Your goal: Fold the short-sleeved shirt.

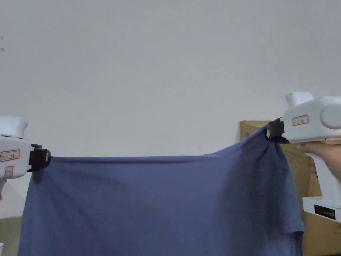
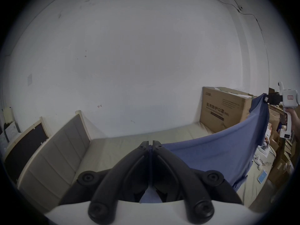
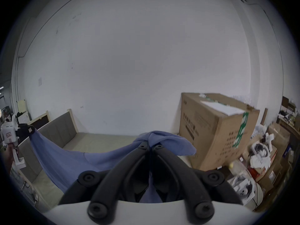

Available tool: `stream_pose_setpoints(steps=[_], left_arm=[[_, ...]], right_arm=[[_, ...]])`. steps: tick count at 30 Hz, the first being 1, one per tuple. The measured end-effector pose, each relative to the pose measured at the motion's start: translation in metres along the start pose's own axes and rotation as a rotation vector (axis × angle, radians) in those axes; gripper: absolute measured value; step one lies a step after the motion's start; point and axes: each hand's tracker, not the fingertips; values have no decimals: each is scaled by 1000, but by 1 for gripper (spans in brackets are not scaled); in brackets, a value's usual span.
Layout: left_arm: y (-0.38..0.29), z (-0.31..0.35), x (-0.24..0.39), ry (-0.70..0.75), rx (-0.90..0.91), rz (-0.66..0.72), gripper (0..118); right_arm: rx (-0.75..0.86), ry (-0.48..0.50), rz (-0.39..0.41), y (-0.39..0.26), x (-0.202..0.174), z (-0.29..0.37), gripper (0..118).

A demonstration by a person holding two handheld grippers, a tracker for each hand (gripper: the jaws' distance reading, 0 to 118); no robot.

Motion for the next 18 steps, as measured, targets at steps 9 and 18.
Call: stream_pose_setpoints(steps=[9, 18], left_arm=[[36, -80, 2, 89, 46, -11, 2], [69, -160, -14, 141, 92, -8, 2]], right_arm=[[112, -87, 72, 55, -37, -70, 0], [214, -152, 91, 97, -51, -140, 0]])
